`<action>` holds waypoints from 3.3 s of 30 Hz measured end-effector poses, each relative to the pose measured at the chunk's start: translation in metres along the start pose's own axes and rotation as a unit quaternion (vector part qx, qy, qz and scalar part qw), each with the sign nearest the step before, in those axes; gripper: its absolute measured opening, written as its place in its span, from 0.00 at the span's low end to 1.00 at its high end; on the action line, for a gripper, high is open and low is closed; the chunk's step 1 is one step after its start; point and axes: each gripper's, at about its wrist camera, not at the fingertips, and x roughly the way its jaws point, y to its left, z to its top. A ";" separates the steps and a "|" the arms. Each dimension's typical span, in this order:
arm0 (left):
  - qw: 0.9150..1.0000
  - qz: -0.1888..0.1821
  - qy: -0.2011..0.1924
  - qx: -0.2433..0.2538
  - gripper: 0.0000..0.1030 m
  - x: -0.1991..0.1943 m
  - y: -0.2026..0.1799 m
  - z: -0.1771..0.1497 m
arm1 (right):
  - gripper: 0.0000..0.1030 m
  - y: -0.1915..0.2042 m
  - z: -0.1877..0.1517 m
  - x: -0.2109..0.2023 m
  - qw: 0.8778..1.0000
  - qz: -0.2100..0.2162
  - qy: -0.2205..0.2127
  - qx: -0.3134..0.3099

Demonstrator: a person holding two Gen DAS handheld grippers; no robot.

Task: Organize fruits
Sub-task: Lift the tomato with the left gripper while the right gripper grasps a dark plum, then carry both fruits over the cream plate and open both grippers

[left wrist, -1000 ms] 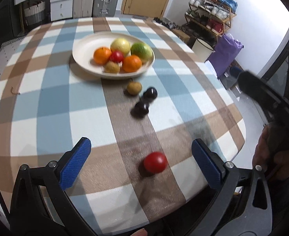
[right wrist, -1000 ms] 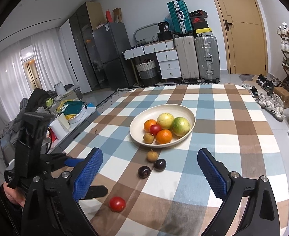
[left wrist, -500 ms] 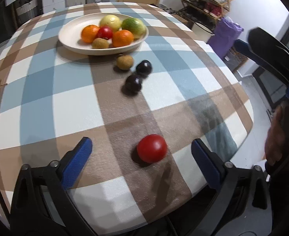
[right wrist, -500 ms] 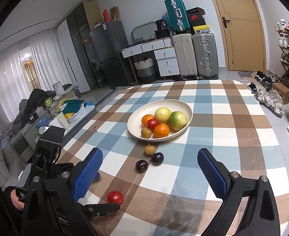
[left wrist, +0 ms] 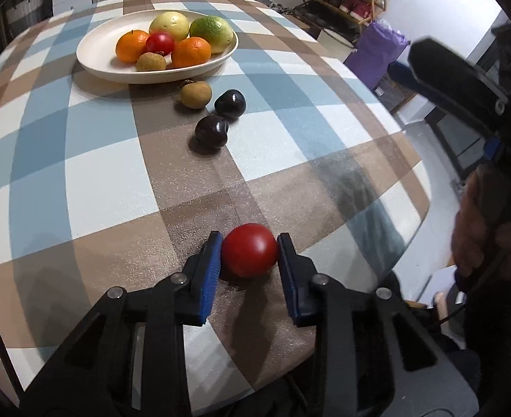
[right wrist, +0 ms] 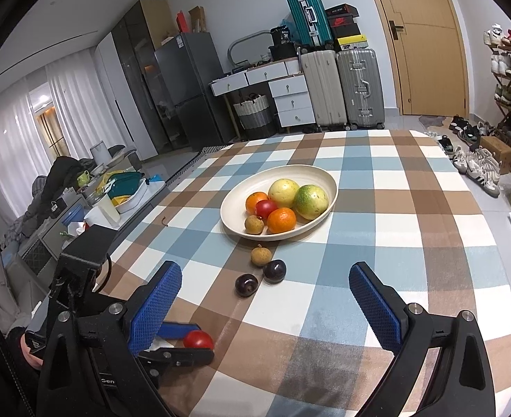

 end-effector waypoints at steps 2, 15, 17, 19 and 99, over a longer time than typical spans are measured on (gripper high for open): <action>1.000 0.001 -0.002 0.001 0.28 -0.002 0.001 0.000 | 0.96 0.000 -0.001 0.001 1.000 0.000 0.003 -0.001; 0.999 0.018 -0.026 -0.007 0.28 -0.026 0.012 0.007 | 0.96 -0.006 -0.006 0.023 0.999 0.004 0.036 0.009; 0.999 0.016 -0.031 -0.011 0.28 -0.029 0.017 0.009 | 0.96 -0.007 -0.007 0.028 0.999 0.006 0.041 0.013; 0.999 0.019 -0.036 -0.015 0.28 -0.033 0.022 0.009 | 0.96 -0.009 -0.009 0.034 0.999 0.008 0.048 0.017; 0.991 0.003 -0.106 -0.077 0.28 -0.048 0.088 0.136 | 0.23 -0.016 0.068 0.108 0.994 0.100 0.037 0.009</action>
